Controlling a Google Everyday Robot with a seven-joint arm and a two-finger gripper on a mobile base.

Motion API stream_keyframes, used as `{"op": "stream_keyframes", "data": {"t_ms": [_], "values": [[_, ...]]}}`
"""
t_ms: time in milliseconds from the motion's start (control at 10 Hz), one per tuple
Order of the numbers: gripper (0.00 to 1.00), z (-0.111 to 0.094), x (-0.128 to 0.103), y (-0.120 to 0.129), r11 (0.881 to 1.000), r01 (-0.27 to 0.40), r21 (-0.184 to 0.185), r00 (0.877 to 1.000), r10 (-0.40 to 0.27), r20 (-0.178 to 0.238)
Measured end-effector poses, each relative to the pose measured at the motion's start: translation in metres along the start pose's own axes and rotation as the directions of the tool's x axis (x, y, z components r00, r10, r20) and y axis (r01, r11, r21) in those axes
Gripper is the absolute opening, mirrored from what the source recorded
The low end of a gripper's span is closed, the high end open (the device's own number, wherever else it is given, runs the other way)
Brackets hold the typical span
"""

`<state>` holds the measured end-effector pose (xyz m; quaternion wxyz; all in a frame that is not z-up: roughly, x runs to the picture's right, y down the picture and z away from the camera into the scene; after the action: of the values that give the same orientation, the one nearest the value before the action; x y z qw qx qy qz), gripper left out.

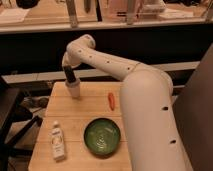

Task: Place the eraser in the ceramic cup

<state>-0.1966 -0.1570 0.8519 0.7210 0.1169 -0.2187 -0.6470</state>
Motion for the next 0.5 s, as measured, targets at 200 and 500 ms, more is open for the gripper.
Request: {"op": "stream_keyframes", "data": {"t_ms": [200, 500], "values": [[0.44, 0.008, 0.0004, 0.0046, 1.0, -0.004, 0.024, 1.0, 0.004, 0.011], [0.74, 0.0116, -0.0001, 0.0096, 0.998, -0.013, 0.057, 1.0, 0.013, 0.013]]}}
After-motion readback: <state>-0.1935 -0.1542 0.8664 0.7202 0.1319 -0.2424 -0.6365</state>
